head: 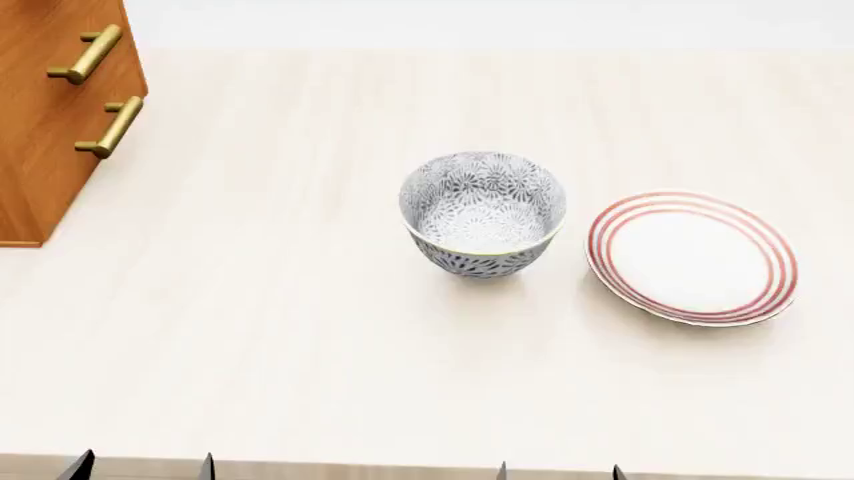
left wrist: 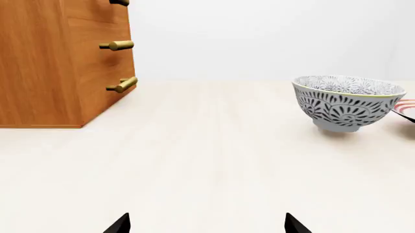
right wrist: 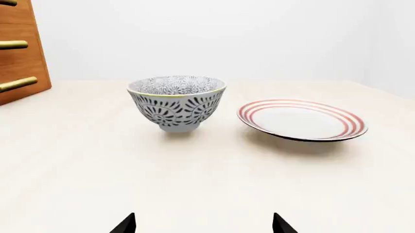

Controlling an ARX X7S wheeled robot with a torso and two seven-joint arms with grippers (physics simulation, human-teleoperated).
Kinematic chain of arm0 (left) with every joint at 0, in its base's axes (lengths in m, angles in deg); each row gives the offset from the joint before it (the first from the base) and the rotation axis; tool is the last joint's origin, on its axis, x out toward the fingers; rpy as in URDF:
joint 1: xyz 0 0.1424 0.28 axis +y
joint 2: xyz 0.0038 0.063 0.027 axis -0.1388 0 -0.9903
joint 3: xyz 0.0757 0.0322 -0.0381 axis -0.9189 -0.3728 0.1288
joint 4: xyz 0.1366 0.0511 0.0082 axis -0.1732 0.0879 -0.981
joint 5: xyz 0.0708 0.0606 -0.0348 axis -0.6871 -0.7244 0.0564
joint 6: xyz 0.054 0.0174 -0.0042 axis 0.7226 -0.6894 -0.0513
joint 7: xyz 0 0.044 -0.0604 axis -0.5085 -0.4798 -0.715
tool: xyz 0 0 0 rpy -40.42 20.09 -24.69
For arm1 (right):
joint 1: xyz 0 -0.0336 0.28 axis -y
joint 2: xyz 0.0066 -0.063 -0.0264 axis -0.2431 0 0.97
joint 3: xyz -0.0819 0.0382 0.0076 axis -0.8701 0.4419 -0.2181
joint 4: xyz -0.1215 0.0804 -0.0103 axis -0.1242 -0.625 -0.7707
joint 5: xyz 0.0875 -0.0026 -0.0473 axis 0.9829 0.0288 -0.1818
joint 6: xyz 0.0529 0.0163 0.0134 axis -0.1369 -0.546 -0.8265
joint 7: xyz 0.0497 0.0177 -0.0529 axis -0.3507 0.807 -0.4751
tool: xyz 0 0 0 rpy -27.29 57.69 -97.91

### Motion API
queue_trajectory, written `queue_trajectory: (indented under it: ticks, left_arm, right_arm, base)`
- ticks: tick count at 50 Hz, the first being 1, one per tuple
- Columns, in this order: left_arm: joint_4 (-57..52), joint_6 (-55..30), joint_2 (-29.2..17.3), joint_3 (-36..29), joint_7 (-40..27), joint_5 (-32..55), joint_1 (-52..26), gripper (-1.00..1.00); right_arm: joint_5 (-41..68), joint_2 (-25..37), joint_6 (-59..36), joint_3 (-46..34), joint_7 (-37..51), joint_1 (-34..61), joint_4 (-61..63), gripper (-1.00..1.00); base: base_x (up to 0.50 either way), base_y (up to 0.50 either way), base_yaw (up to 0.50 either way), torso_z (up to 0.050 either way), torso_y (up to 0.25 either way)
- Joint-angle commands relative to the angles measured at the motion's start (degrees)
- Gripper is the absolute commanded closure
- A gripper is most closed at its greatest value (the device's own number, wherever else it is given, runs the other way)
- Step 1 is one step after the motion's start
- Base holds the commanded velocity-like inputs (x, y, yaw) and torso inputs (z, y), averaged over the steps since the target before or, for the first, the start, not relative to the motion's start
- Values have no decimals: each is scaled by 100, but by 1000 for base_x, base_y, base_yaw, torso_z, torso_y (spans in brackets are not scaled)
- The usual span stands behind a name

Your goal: Put the bowl on top of the cabinet.

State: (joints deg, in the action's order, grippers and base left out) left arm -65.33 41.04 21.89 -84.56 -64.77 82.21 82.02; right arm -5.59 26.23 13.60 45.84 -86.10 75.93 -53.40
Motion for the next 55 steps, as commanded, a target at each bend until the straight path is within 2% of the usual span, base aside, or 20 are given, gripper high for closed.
queue_trajectory:
  ticks: [1,36,55]
  left_arm:
    - [-37,7,-95,-115,-100,76,23,-100]
    - [18,-13,-456,-426,-426,698,-38,-100]
    - [38,-2,-558,-579,-567,791,-63,-100]
  right_arm:
    - [93,93,-23,-117,99,-17,37,-100]
    - [457,447,64,-526,528,-42,80,-100]
    - [524,564,132,-670,709,-61,107,-100]
  base:
    - [0,0,0,0,0]
    - [0,2,0,0,0]
    - [0,426,0,0,0]
